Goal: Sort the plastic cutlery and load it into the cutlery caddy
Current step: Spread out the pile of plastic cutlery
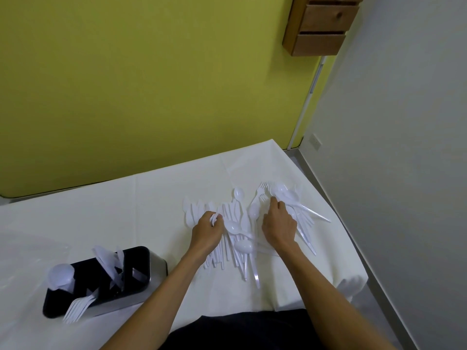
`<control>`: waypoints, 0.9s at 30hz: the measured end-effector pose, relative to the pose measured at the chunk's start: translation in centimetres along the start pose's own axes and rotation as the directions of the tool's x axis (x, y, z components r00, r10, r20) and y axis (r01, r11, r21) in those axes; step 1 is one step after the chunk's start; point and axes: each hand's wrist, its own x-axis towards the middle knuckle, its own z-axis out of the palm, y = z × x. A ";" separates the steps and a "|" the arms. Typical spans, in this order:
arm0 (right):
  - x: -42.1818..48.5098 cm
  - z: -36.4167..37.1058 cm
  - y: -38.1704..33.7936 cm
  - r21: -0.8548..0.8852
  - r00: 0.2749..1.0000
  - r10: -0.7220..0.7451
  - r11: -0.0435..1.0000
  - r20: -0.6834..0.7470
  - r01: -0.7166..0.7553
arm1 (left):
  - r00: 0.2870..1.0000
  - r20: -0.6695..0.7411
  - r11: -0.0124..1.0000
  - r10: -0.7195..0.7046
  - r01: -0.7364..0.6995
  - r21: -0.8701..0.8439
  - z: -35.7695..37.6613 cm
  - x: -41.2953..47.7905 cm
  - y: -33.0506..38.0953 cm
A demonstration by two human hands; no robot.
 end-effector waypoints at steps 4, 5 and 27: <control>0.8 0.0 0.3 -0.103 0.999 0.032 0.994 0.032 -0.028 | 0.998 -0.055 0.997 -0.005 0.001 -0.075 0.0 0.5 -0.2; 0.9 -0.1 0.3 -0.125 0.999 0.033 0.992 0.021 -0.030 | 0.999 -0.047 0.994 -0.016 0.011 -0.110 0.0 0.4 0.0; -0.9 -2.6 0.1 -0.345 0.971 -0.105 0.922 0.215 0.176 | 0.979 0.149 0.921 -0.137 0.182 -0.346 0.6 1.3 1.3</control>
